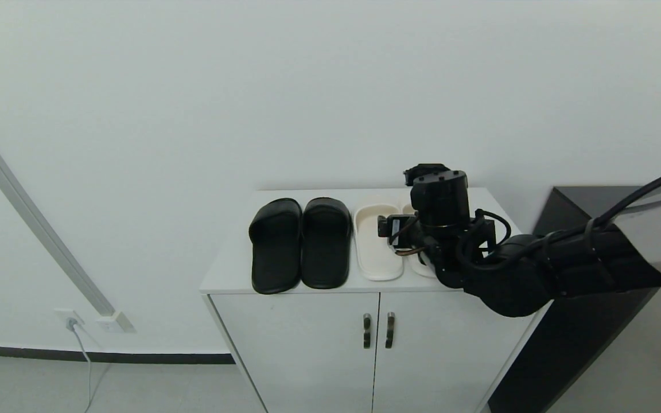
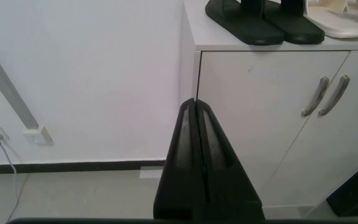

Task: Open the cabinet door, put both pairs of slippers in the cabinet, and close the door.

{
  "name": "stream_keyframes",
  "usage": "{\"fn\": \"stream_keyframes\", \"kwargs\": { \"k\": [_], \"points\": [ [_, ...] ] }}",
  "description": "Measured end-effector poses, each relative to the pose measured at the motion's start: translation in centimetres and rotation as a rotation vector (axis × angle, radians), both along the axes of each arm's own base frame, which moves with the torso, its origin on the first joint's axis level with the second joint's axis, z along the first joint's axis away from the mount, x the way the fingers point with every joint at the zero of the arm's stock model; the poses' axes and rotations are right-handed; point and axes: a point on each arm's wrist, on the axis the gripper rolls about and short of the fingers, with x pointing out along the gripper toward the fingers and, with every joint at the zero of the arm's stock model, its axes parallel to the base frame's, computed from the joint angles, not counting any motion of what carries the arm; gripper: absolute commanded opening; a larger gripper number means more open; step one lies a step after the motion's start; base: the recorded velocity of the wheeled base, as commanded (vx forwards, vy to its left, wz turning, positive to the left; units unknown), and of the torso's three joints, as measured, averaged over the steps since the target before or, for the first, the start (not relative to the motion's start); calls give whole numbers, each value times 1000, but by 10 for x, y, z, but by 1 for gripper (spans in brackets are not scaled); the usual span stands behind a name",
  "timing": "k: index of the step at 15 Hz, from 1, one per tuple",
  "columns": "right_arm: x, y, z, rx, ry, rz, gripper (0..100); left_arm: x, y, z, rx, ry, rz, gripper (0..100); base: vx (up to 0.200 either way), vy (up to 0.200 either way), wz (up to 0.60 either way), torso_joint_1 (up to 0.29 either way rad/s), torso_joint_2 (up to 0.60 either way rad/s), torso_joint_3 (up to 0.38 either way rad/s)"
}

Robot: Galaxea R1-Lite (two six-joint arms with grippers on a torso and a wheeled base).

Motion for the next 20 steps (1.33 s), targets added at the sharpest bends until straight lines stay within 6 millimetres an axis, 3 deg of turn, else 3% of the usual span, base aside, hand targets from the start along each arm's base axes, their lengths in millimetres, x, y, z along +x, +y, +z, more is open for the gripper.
{"fn": "stream_keyframes", "kwargs": {
  "k": [11,12,20],
  "points": [
    [52,12,-22,-26,-40,-40,100,0,0,0,-1,0,0,0,0,0,0,0,0,0],
    [53,13,-24,-32,-40,-39,0,0,0,0,-2,0,0,0,0,0,0,0,0,0],
    [56,14,-28,-52,-39,-47,0,0,0,0,-2,0,0,0,0,0,0,0,0,0]
  ]
}}
